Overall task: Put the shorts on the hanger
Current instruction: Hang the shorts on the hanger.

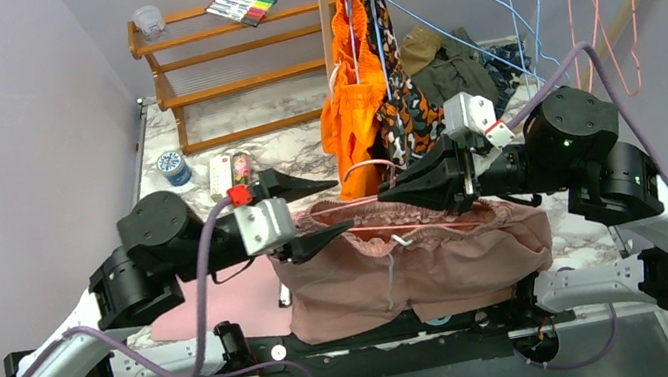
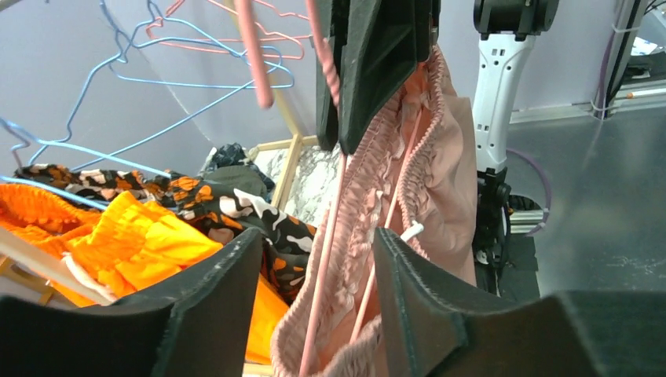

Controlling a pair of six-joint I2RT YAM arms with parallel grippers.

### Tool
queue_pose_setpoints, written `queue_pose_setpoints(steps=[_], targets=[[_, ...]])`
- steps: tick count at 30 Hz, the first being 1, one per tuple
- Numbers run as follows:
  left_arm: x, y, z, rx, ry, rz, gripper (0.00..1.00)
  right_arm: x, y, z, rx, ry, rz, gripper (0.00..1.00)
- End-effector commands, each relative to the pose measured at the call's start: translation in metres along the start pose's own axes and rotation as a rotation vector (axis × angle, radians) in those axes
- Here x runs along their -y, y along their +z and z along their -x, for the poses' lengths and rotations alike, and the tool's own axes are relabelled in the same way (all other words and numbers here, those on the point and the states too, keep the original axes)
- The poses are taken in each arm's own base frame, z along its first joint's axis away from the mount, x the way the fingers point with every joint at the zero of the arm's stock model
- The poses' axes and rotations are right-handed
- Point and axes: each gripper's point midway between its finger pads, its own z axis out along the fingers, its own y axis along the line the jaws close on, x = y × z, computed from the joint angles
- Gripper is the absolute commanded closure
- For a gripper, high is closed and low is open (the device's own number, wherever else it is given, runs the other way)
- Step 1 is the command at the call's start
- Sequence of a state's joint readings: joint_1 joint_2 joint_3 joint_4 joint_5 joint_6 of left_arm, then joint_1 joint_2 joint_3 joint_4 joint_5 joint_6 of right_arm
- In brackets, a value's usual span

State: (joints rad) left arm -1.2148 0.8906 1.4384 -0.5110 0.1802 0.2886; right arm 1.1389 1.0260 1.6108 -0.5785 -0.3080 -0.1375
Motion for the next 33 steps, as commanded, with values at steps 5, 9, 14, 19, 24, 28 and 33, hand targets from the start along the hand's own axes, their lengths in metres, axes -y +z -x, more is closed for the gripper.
queue_pose_setpoints(steps=[5, 9, 14, 19, 24, 28, 33], targets=[[-0.013, -0.016, -0.005, -0.010, 0.006, 0.097, 0.40, -0.001, -0.013, 0.017, 0.069, -0.012, -0.013, 0.99], [-0.017, -0.015, -0.018, -0.057, 0.011, 0.124, 0.45, -0.005, -0.015, 0.022, 0.085, -0.010, 0.000, 0.99], [-0.019, -0.015, -0.033, -0.101, 0.019, 0.142, 0.49, -0.007, -0.020, 0.028, 0.100, -0.009, 0.003, 0.99], [-0.022, -0.020, -0.044, -0.130, 0.021, 0.171, 0.64, -0.005, -0.028, 0.033, 0.117, -0.018, -0.017, 0.99], [-0.025, -0.032, -0.047, -0.130, 0.008, 0.209, 0.69, -0.004, -0.036, 0.036, 0.132, -0.022, -0.035, 0.99], [-0.023, -0.040, -0.045, -0.111, -0.012, 0.219, 0.60, -0.004, -0.037, 0.033, 0.127, -0.015, -0.038, 0.99], [-0.020, -0.038, -0.021, -0.044, -0.034, 0.181, 0.33, -0.005, -0.034, 0.034, 0.127, -0.015, -0.032, 0.99]])
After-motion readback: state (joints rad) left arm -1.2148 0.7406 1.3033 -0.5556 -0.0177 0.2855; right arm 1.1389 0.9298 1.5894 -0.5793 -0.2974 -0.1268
